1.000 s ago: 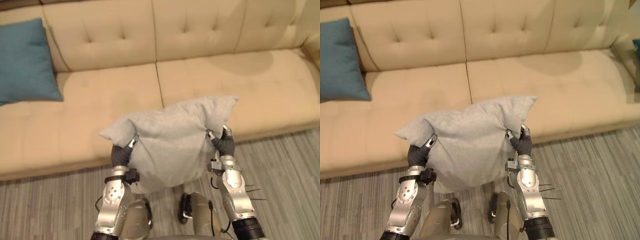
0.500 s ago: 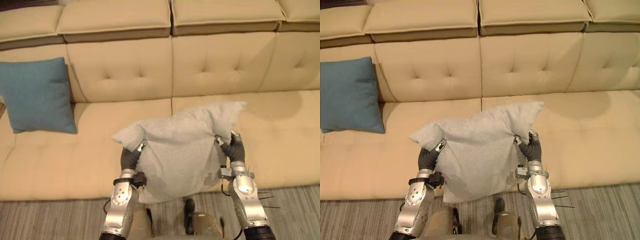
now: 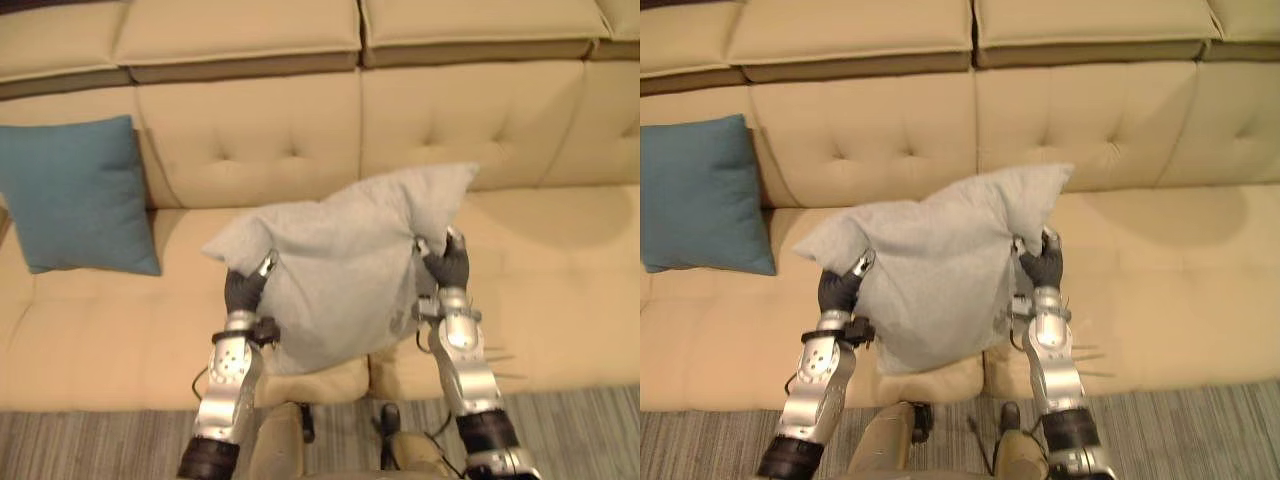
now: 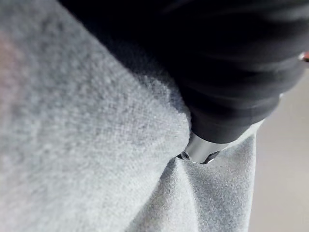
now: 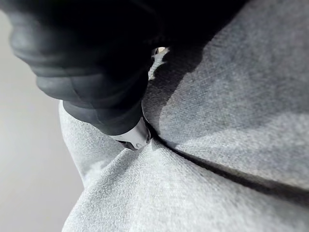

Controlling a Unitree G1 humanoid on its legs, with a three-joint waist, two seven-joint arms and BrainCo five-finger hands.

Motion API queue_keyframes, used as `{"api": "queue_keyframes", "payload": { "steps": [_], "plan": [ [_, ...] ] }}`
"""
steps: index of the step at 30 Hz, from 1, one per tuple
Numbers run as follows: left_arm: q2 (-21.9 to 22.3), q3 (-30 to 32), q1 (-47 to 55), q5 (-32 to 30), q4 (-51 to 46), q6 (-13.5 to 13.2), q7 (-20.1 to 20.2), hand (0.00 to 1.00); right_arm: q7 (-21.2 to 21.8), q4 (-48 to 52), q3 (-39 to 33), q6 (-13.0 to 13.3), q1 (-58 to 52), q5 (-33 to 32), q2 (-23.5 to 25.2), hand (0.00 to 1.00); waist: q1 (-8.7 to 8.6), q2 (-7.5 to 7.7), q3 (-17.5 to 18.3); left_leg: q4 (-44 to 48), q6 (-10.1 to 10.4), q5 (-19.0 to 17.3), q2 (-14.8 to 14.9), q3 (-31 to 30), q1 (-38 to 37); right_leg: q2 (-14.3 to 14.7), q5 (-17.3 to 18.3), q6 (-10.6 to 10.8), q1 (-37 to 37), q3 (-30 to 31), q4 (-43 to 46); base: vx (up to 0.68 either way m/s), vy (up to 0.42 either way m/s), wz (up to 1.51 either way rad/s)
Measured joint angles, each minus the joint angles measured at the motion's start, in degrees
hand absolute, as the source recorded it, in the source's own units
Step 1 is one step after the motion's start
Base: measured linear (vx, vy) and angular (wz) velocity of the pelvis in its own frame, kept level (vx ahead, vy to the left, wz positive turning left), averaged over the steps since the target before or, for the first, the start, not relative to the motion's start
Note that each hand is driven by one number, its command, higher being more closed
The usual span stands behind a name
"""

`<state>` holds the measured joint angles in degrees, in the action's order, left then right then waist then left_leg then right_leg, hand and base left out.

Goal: Pick up cushions and gather them together orderly.

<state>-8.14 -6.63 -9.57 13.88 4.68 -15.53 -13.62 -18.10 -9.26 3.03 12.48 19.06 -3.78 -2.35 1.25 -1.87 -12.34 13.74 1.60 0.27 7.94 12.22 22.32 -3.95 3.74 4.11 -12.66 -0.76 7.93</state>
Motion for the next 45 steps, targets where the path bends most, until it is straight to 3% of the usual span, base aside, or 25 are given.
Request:
{"api": "queue_keyframes", "payload": {
  "steps": [7,10,14,15,16,17,20,22,32,36,39,42,45],
  "plan": [
    [-8.18,0.45,-34.02,-3.00,14.25,0.04,-10.53,1.00,-8.32,-13.49,-3.46,-0.11,28.28,2.17,-4.49,1.00,0.34,-0.21,-8.13,-4.70,-0.66,6.80,-0.07,-0.93,6.40,0.74,-2.23,0.03,-9.46,0.07,3.06,-0.14,-0.004,0.02],
    [-9.73,0.56,-43.61,-3.53,19.34,0.00,-13.13,1.00,-10.65,-17.40,-5.21,-0.15,37.21,2.35,-5.56,1.00,1.40,-0.66,-9.91,-7.98,-0.33,9.74,-0.43,-1.25,7.90,0.76,-2.12,-0.09,-13.26,-0.15,5.08,-0.09,-0.035,0.07],
    [-12.58,0.51,-53.85,-3.45,27.83,-0.11,-14.31,1.00,-12.75,-21.73,-5.50,-0.21,45.84,3.43,-6.66,1.00,1.23,-0.88,-10.59,-11.74,0.04,13.18,-0.95,-2.36,11.71,0.72,-1.66,-0.48,-19.90,-0.77,8.39,-0.09,-0.038,0.08],
    [-12.83,0.46,-56.28,-3.35,29.88,-0.11,-14.26,0.00,-13.43,-22.98,-5.58,-0.20,47.67,3.65,-7.07,1.00,1.19,-0.87,-11.38,-12.53,0.09,14.08,-1.03,-2.57,12.52,0.73,-1.66,-0.49,-21.35,-0.79,9.23,-0.06,-0.022,0.04],
    [-12.83,0.46,-57.44,-3.30,31.13,-0.11,-14.25,0.00,-13.74,-23.99,-5.73,-0.22,48.66,3.69,-7.28,1.00,1.13,-0.86,-11.58,-13.07,0.23,14.57,-1.09,-2.73,13.02,0.72,-1.66,-0.49,-22.29,-0.80,9.63,-0.07,-0.026,0.02],
    [-12.83,0.43,-59.55,-3.16,33.79,-0.06,-14.14,0.00,-14.30,-26.34,-6.42,-0.34,50.54,3.67,-7.54,0.00,1.10,-0.86,-11.68,-13.79,0.52,15.47,-1.15,-2.88,14.55,0.73,-1.66,-0.49,-24.53,-0.79,10.54,-0.06,-0.027,0.01],
    [-12.86,0.48,-61.95,-1.70,37.05,0.41,-13.88,0.00,-14.37,-29.10,-7.96,-0.82,52.67,3.09,-8.43,0.00,0.91,-0.89,-13.76,-14.18,0.99,16.43,-1.19,-3.52,16.61,0.75,-1.56,-0.62,-27.55,-0.78,12.20,-0.04,-0.038,0.00],
    [-12.89,0.92,-62.27,-0.18,37.33,0.18,-13.73,0.00,-14.38,-29.02,-8.09,-0.76,53.26,1.99,-8.97,0.00,0.82,-0.92,-13.87,-15.63,2.39,17.49,-1.23,-4.07,17.88,0.80,-1.44,-0.76,-29.92,-0.81,13.27,-0.02,-0.041,0.01],
    [-14.39,4.37,-64.10,2.97,36.38,-0.13,-11.13,0.00,-14.73,-22.92,-10.48,-0.49,53.50,0.85,-10.72,0.00,0.90,-0.89,-13.88,-16.84,2.40,17.72,-0.93,-4.10,21.00,0.66,-0.39,-1.23,-35.44,-0.66,17.05,0.01,-0.061,-0.01],
    [-20.04,5.20,-63.58,2.99,34.64,-0.23,-9.94,0.00,-13.84,-21.21,-11.97,-0.28,50.79,-3.21,-16.32,0.00,1.03,-0.89,-13.88,-16.78,1.81,18.77,-0.91,-3.89,20.47,0.68,-0.33,-1.31,-35.59,-0.50,18.44,0.04,-0.074,0.02],
    [-24.58,8.43,-59.29,3.59,32.31,-1.14,-8.58,0.00,-10.63,-17.57,-12.64,0.67,46.88,-7.34,-20.74,0.00,1.00,-0.88,-13.88,-16.78,1.82,18.76,-0.80,-3.39,19.16,0.69,-0.23,-1.45,-34.80,-0.40,19.12,0.02,-0.069,-0.02],
    [-25.77,11.07,-53.05,5.26,31.13,-1.15,-6.60,0.00,-7.47,-14.38,-12.85,1.30,41.65,-10.53,-23.65,0.00,0.91,-0.84,-13.85,-16.77,1.89,18.64,-0.81,-3.23,17.22,0.48,0.66,-1.51,-32.59,-0.71,19.00,0.00,-0.085,0.05],
    [-25.09,13.08,-38.64,7.68,22.68,-1.23,-3.49,0.00,-2.98,-7.14,-12.74,2.40,30.88,-14.23,-24.81,0.00,0.91,-0.80,-13.83,-15.95,1.05,16.73,-0.33,-2.66,14.87,0.41,1.11,-1.63,-29.70,-0.98,18.61,0.00,-0.082,0.01]
  ]
}}
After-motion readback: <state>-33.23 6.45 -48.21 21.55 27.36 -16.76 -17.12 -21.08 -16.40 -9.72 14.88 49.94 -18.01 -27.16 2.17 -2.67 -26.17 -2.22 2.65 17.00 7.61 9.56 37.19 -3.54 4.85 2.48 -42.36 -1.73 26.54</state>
